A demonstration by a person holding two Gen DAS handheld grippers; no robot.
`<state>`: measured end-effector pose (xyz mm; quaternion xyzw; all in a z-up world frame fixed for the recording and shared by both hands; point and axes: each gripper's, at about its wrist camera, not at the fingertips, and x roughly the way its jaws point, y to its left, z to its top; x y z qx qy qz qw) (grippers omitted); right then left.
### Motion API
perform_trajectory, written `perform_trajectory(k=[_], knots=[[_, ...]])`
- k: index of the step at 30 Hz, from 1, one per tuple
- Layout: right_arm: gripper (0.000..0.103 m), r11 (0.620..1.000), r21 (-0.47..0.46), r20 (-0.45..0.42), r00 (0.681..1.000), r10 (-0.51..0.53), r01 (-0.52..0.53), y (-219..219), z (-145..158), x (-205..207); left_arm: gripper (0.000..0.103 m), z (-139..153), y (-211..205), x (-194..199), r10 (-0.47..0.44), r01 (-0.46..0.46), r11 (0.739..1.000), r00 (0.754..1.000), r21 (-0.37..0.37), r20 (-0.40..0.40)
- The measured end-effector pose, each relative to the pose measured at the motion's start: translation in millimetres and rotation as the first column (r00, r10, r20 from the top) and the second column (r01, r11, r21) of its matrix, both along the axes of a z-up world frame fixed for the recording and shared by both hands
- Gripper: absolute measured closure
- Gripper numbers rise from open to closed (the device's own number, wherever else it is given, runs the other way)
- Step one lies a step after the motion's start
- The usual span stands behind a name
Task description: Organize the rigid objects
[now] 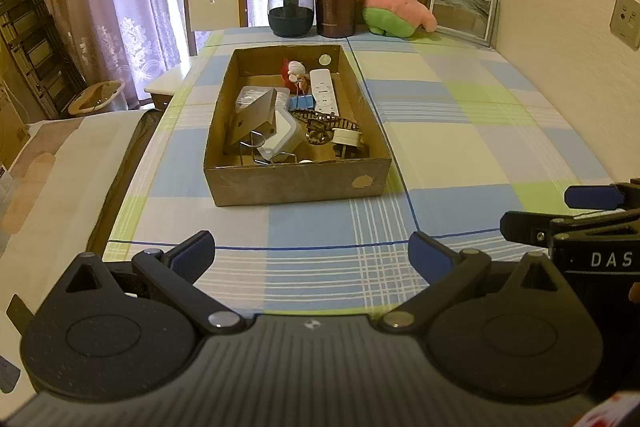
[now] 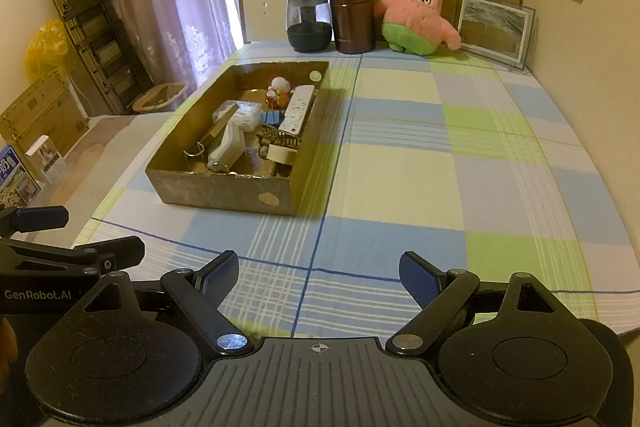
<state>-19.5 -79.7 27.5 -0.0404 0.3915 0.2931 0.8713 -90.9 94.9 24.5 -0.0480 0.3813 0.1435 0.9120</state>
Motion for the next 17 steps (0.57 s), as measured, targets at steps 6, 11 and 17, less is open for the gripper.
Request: perform_trajectory(k=[6,11,17], knots=[[0.018,1.000,-0.002,0.004,1.000,0.003,-0.003,0.5,1.5,-1.3,0.002,1.8,1.1,-1.6,0.006,-0.006,1.000,1.000,-0.001,0.003],[0.018,1.000,-0.003,0.005,1.000,0.002,-0.002,0.6,1.8,-1.6,0.002,2.7,1.6,-2.3,0.004,-0.004,1.000,1.000,0.002,0.006],[0.018,1.000,-0.003,0.004,1.000,0.003,-0.003,0.1,1.8,-1.2,0.002,3.1,2.3,-3.8,0.017,-0.017,1.000,1.000,0.001,0.022]])
